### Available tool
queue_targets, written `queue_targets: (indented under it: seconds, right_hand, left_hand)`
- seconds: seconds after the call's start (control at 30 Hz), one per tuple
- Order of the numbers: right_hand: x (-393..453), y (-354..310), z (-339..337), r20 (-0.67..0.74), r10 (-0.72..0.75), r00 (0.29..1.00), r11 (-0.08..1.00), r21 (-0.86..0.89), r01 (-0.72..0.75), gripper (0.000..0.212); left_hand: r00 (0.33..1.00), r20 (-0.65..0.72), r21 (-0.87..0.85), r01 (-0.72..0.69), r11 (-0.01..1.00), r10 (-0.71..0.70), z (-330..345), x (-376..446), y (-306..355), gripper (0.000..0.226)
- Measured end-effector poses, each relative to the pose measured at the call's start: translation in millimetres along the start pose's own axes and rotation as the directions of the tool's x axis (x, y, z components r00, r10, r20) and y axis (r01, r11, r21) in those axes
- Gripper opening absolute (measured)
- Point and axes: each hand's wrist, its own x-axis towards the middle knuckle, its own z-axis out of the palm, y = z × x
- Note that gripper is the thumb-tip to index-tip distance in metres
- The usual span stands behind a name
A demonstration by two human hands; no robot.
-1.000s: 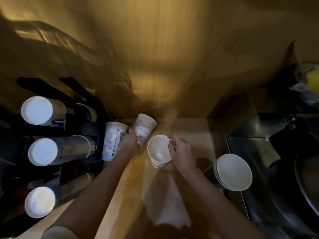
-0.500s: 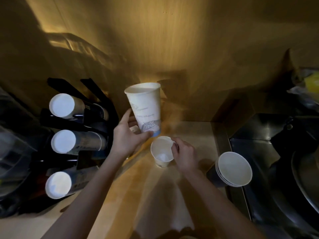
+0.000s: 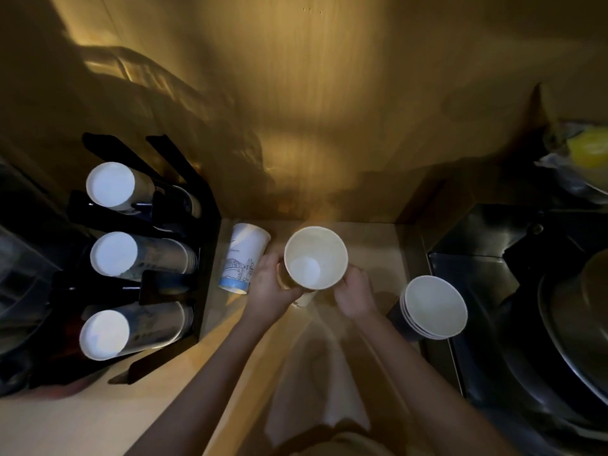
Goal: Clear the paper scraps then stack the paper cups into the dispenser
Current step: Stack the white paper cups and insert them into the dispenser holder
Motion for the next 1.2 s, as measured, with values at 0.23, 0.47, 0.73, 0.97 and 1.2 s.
queue_targets:
  seconds: [0.23, 0.47, 0.73, 0.97, 1.2]
  right_hand:
    - [0.9, 1.0, 1.0, 0.11, 0.094, 0.99, 0.932, 0.341, -0.126, 0.035]
    - [5.2, 5.1, -3.5, 0.17, 0.119, 0.978, 0.872, 0.454, -0.185, 0.03]
    - [-2.0, 1.7, -1.2, 0.247, -0.086, 0.965, 0.993, 0.096, 0.065, 0.088]
    - [-4.0, 2.0, 10.6, 0.187, -0.085, 0.979, 0.996, 0.052, 0.077, 0.095]
    - [-4.8, 1.2, 14.2, 0.111, -0.098, 0.989, 0.992, 0.093, 0.088, 0.09]
  left_hand:
    - [0.998, 0.063, -0.073, -0.022, 0.997, 0.027, 1.5, -9.6, -6.7, 0.106]
    - [0.996, 0.064, -0.04, -0.053, 0.998, 0.056, 4.0, -11.5, -19.4, 0.077]
    - [1.0, 0.03, -0.107, -0.006, 0.994, 0.009, -17.1, -1.2, -24.9, 0.061]
    - [0.978, 0.033, 0.264, 0.193, 0.945, -0.208, -0.5, 24.9, -65.4, 0.054]
    - [0.951, 0.058, 0.159, 0.291, 0.943, -0.303, 18.9, 24.1, -82.0, 0.057]
